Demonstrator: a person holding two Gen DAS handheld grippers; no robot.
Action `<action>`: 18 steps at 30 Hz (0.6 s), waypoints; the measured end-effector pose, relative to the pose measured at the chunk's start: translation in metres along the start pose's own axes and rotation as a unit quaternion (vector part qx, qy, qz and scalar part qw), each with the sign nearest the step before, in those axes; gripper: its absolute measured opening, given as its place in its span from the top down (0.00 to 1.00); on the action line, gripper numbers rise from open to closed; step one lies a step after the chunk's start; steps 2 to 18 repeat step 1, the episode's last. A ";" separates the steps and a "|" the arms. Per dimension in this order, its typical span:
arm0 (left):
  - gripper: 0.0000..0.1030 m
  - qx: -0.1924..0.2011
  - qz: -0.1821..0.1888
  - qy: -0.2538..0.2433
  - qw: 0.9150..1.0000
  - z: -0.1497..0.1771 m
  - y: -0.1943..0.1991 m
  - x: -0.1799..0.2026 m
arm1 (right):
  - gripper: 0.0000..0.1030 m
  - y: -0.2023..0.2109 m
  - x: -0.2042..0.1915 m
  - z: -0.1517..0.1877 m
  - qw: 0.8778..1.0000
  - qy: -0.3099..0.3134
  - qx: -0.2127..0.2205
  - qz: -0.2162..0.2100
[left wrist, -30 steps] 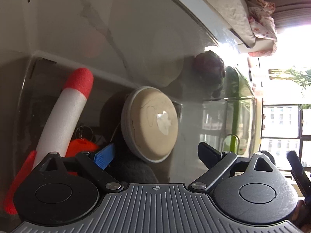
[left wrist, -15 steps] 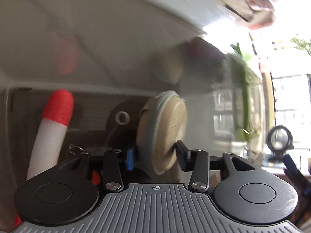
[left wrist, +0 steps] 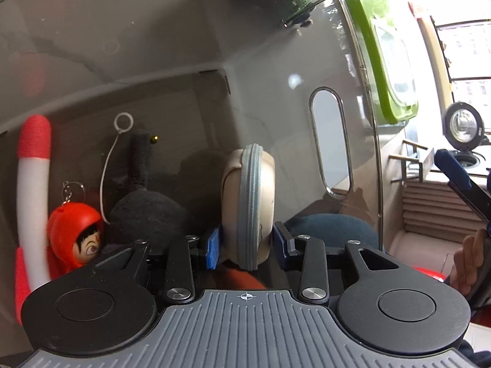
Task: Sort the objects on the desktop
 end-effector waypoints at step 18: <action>0.57 -0.001 -0.013 -0.002 1.000 -0.001 -0.003 -0.001 | 0.30 0.000 0.000 0.001 1.000 0.001 -0.002 0.000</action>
Point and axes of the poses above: each gripper's, at about its wrist camera, not at the fingertips, and y roughly against the way its jaws point, x to its right, z to its underside, the point moved 8 cm from there along -y, roughly the way its jaws point, and after that the axes turned 6 degrees about -x, right-handed, at the moved point
